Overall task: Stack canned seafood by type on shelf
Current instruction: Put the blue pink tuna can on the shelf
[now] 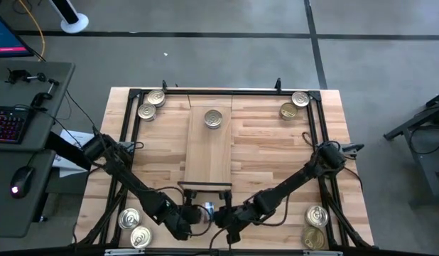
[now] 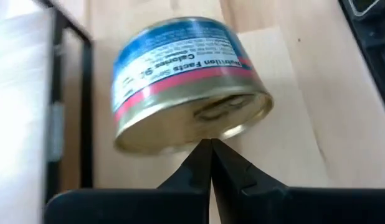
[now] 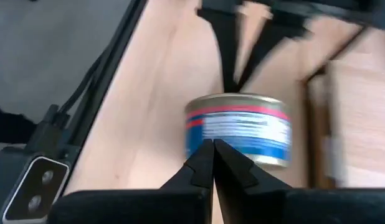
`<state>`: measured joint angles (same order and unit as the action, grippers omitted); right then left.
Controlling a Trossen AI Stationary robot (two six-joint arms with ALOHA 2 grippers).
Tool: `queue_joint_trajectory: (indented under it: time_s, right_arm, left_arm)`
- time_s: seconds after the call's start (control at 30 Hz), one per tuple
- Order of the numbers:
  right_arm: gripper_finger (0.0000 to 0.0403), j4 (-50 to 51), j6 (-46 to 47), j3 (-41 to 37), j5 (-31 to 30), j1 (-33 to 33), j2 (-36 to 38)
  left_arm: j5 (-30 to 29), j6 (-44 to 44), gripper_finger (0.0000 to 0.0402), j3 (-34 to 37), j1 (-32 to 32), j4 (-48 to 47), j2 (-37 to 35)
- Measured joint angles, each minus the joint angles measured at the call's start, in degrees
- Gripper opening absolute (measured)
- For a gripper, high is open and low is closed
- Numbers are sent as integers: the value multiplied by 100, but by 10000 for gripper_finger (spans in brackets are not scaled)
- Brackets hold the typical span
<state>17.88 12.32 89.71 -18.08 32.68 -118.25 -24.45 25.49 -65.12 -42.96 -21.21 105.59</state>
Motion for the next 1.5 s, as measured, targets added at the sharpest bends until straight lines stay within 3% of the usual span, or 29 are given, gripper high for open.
queue_joint_trajectory:
  time_s: [0.17,0.37,0.5,0.73,0.83,0.97,1.07,1.23,1.33,1.37,1.5]
  right_arm:
    - [0,832,856,2,-297,104,543]
    - [12,458,2749,2,-111,176,732]
    - [64,471,3481,0,44,182,713]
    - [192,963,4860,278,-364,104,725]
    - [227,927,5390,390,-619,-28,723]
    - [235,776,5956,585,-371,-282,619]
    - [236,1008,5971,1216,-246,-375,237]
    - [236,2668,6010,3145,359,-390,-852]
    - [236,4198,6850,4475,371,-373,-1533]
    - [236,4429,7285,4544,369,-371,-1649]
    - [236,3660,8743,3647,627,-389,-1572]
  left_arm:
    - [-87,712,0,0,-223,-1010,-644]
    - [51,1092,0,-4,-419,-1819,-1314]
    - [-28,871,0,9,-216,-2870,-1790]
    - [366,-322,0,826,503,-2844,-3116]
    - [499,-506,0,1186,644,-2875,-3726]
    - [785,-258,0,1449,637,-2673,-4385]
    - [1179,-125,0,1560,483,-2330,-4777]
    - [1187,42,0,1572,162,-2203,-5208]
    - [1043,152,0,1572,39,-2190,-5346]
    - [997,191,0,1572,19,-2190,-5365]
    - [835,399,0,1572,-32,-2202,-5389]
